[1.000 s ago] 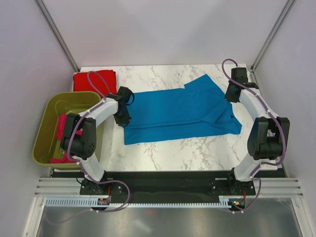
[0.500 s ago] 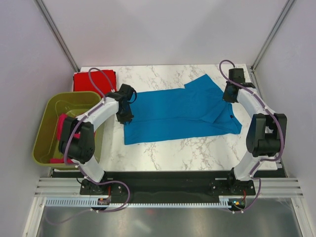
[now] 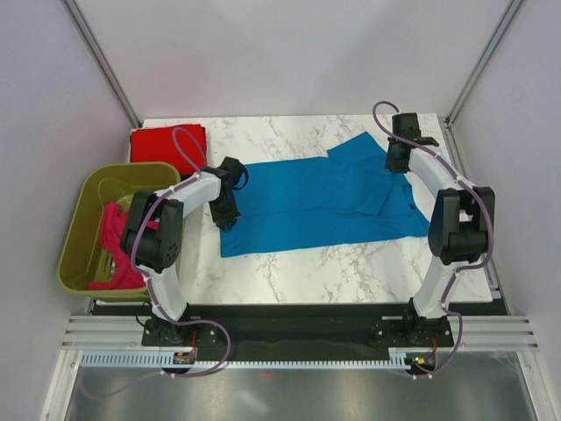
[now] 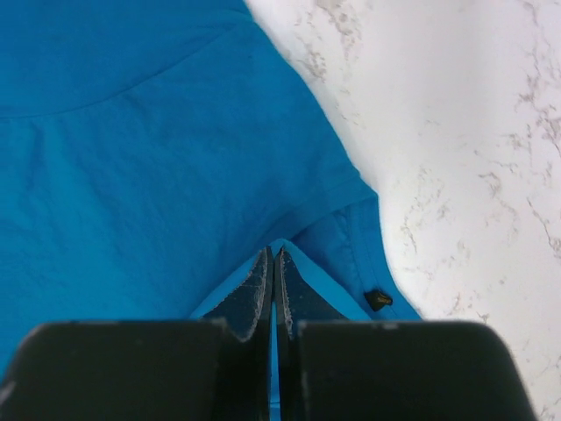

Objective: Fold and stack the t-shirts
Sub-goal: Fold the tshirt

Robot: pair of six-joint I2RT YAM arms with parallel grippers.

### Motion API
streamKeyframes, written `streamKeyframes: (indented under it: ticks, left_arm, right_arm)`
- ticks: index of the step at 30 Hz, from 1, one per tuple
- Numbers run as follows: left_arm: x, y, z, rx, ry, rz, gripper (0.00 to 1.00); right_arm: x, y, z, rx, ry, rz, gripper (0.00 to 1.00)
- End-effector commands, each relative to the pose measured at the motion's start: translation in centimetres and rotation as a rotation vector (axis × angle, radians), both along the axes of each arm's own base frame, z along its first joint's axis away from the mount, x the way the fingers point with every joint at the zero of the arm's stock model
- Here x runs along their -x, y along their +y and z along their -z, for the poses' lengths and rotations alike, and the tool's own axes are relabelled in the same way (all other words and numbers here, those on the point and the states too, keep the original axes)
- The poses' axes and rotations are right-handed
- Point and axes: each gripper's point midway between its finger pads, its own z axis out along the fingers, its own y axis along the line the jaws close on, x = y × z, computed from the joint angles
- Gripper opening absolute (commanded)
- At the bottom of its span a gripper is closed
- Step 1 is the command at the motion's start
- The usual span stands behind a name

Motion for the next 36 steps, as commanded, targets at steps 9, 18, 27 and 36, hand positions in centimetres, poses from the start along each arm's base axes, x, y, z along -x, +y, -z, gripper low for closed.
streamKeyframes:
  ticks: [9,18,27,36]
  left_arm:
    - [0.6,1.0,1.6,-0.061,0.022,-0.025,0.24]
    - [-0.3,-0.1,-1.1,-0.022,-0.047,0.004,0.24]
    - [0.8,-7.9,-5.6,0.144,-0.155,0.197,0.26]
    - [3.6,-8.2,-0.6,0.135,-0.064,0.209,0.26]
  right_arm:
    - [-3.9,1.7,-0.7,0.072,-0.071,-0.145,0.02]
    - [-5.2,2.0,-1.5,0.065,-0.087,-0.158,0.24]
    - [0.9,0.4,-2.4,0.018,0.032,0.108,0.39]
    - [10.1,-6.2,-1.5,-0.066,0.102,0.38,0.37]
